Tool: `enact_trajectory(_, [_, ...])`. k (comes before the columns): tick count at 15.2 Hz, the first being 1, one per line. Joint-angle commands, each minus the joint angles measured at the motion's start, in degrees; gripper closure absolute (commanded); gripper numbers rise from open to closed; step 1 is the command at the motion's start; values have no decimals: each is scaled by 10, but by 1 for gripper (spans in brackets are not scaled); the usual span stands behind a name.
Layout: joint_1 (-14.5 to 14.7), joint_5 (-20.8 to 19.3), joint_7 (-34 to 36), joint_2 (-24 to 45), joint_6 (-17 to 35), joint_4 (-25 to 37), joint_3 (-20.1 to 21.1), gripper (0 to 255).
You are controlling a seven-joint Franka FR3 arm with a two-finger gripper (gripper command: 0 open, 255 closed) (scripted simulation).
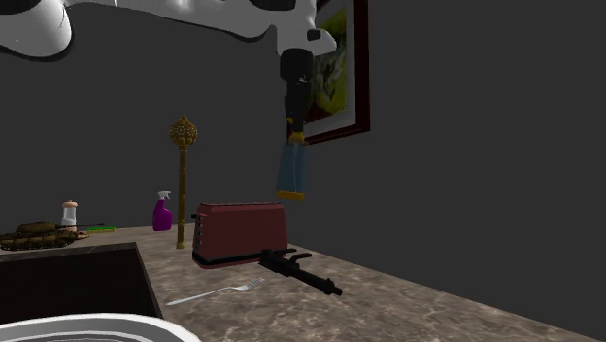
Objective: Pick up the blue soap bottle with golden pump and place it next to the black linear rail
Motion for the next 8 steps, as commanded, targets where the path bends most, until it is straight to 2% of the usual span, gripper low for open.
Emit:
enact_trajectory(1, [15,-2,23,24,-18,43,6,255])
enact_trajectory(2, [23,-4,35,42,-32,76,10,255])
enact_trajectory(3, [35,-6,52,74,-58,135,14,255])
enact_trajectory(8, [36,-6,49,32,8,27,13,255])
